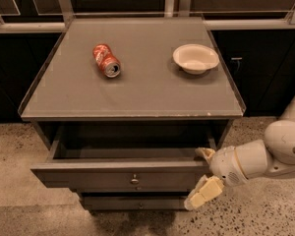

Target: Open top drawer

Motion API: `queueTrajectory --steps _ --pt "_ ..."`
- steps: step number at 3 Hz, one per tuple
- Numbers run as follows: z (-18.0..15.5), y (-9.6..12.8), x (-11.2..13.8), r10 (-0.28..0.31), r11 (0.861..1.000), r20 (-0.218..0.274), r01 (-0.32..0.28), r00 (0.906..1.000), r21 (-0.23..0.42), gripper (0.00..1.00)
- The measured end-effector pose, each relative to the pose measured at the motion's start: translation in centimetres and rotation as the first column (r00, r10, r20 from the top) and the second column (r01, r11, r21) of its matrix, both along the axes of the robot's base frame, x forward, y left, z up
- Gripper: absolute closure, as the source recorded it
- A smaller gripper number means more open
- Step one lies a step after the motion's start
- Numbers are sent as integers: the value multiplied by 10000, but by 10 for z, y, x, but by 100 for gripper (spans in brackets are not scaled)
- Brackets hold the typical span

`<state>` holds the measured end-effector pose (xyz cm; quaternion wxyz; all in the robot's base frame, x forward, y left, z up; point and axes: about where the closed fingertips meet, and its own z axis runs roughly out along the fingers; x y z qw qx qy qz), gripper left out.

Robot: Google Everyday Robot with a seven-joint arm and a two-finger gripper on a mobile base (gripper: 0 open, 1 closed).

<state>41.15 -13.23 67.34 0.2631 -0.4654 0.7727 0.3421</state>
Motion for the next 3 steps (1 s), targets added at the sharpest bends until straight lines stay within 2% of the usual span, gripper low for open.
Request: queueTrajectory --steps 1,2,3 --pt "-2 2 -12 186 9998 -400 -186 9990 14 0" --pt "2 2 -12 186 9998 -400 -185 9990 14 0" --pt "4 1 -22 277 9996 -677 -277 9973 7 0"
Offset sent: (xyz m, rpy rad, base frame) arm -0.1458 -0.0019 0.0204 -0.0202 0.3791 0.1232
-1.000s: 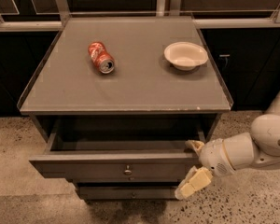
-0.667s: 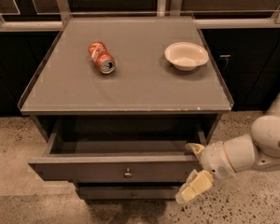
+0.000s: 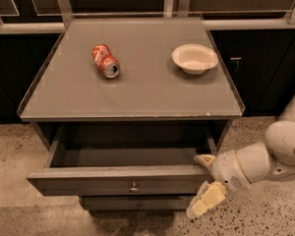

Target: Open top drawer

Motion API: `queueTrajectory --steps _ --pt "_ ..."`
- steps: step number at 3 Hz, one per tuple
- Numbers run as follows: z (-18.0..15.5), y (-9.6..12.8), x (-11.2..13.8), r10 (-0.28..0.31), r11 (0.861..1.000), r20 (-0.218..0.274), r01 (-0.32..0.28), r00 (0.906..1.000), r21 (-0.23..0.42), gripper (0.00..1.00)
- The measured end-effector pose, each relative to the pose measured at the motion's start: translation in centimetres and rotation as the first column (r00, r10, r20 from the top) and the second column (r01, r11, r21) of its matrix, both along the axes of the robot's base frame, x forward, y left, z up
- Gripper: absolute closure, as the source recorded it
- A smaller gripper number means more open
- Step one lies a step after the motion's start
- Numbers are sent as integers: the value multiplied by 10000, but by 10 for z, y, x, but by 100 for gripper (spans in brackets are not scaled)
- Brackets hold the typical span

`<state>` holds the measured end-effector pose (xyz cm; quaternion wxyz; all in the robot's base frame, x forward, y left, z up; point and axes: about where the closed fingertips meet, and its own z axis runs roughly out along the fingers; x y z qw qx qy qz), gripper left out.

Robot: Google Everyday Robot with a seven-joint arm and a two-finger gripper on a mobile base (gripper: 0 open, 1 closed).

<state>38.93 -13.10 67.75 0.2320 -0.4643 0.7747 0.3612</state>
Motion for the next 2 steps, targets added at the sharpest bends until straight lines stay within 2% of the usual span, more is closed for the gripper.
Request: queueTrajectory --steps 1,2 --pt "5 -1 -17 138 9999 -370 -139 9992 -43 0" --pt "24 -8 -55 55 9999 -812 -47 9967 96 0"
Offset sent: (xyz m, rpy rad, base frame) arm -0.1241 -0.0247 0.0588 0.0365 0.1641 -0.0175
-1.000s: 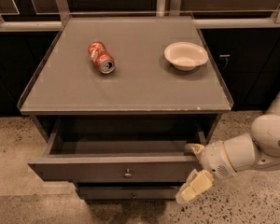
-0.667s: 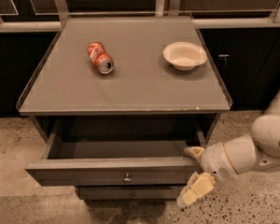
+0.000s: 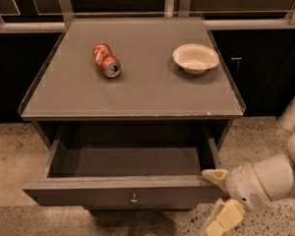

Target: Open top drawer

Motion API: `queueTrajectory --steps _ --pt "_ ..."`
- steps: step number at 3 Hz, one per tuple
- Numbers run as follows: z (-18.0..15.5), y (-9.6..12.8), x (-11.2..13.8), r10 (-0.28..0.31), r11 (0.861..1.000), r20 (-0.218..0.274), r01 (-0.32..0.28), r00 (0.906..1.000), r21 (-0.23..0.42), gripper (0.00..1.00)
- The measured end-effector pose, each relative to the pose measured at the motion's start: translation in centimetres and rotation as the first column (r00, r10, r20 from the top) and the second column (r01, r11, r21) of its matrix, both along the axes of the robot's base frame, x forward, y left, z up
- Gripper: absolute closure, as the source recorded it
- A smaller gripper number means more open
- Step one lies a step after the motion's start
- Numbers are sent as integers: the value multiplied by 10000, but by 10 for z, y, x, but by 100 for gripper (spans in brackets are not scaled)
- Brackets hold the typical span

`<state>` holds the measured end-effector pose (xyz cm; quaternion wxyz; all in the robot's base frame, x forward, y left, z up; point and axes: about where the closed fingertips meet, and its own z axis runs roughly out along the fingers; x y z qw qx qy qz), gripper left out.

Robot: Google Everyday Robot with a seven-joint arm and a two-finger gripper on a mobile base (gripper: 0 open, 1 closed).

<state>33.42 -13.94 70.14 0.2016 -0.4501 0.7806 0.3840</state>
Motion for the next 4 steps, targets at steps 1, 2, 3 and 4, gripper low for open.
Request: queueTrajectory --steps 1,2,3,4 --pt "2 1 -3 81 10000 -16 -81 10000 -3 0" --pt "0 2 1 85 10000 26 -85 10000 -16 0" --pt "-3 7 17 257 9992 289 -265 9993 306 0" --pt "-7 11 34 350 9981 471 -374 9983 498 0"
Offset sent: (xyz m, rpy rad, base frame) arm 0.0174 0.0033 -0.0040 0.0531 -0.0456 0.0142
